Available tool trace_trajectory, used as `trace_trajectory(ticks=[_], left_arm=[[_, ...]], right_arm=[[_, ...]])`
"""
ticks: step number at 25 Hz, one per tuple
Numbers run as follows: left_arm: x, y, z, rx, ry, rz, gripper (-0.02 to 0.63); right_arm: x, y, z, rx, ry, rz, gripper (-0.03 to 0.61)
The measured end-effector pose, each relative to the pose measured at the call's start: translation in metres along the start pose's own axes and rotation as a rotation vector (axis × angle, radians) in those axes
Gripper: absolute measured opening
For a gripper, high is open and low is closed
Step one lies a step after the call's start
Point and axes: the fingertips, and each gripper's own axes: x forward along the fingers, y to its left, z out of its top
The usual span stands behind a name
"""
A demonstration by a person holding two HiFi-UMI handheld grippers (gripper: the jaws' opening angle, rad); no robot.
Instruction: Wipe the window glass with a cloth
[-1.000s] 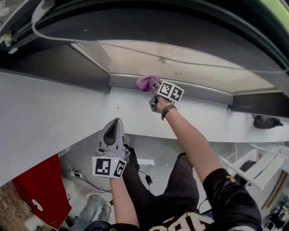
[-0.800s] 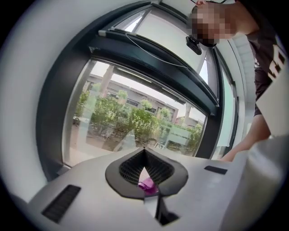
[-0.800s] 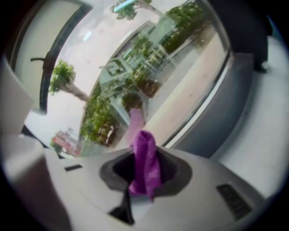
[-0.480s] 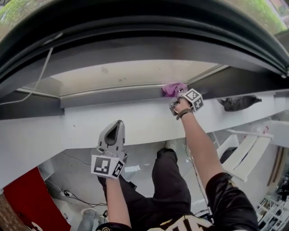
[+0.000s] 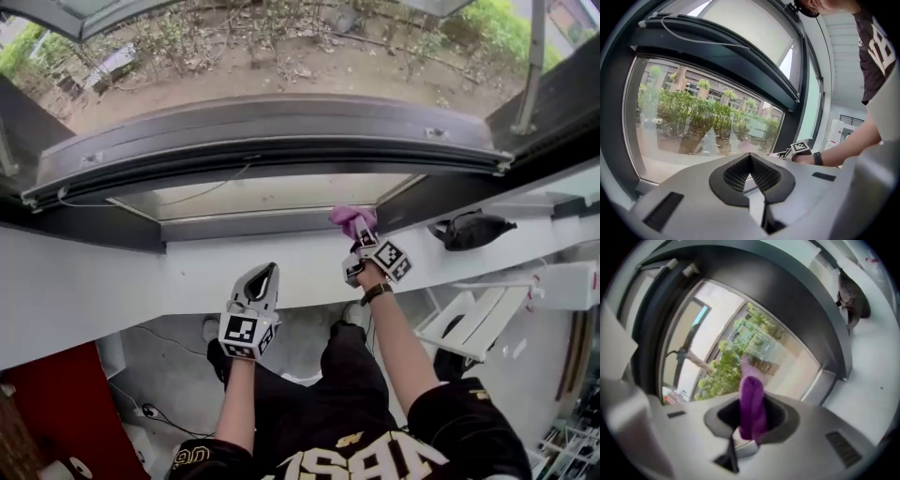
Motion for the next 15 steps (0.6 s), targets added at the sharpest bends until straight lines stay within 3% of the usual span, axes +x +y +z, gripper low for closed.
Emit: trace_trajectory(ticks=[4,7,10,13,15], left_arm=[[-0.032,0.003,0.062,0.001,-0.03,-0.003,0.009],[-0.06,0.002,0.123,-0.025,-0.104,-0.006,0.009],[-0.083,-0.001,0.172,0.068,-0.154,-0.007,0.009],[-0.094,-0.006,0.211,0.161,-0.209,-0.015,0.009],[-0.099,-0.008,0.229,0.189,-0.234,0.021,0.009]], right_arm=[[-0.046,0.115,-0.016,-0.063,0.053,0.13,0.086],[-0.097,0.195,-0.012,-0.21,0.035,0.209,0.087],[-0.139,0.271,-0.01,-0.408,-0.006,0.277,0.087],[-0.161,0.334,0.0,-0.515,-0.072,0.353,0.086],[-0.168,0.363,0.005,-0.611,-0.104,0.369,0.086]])
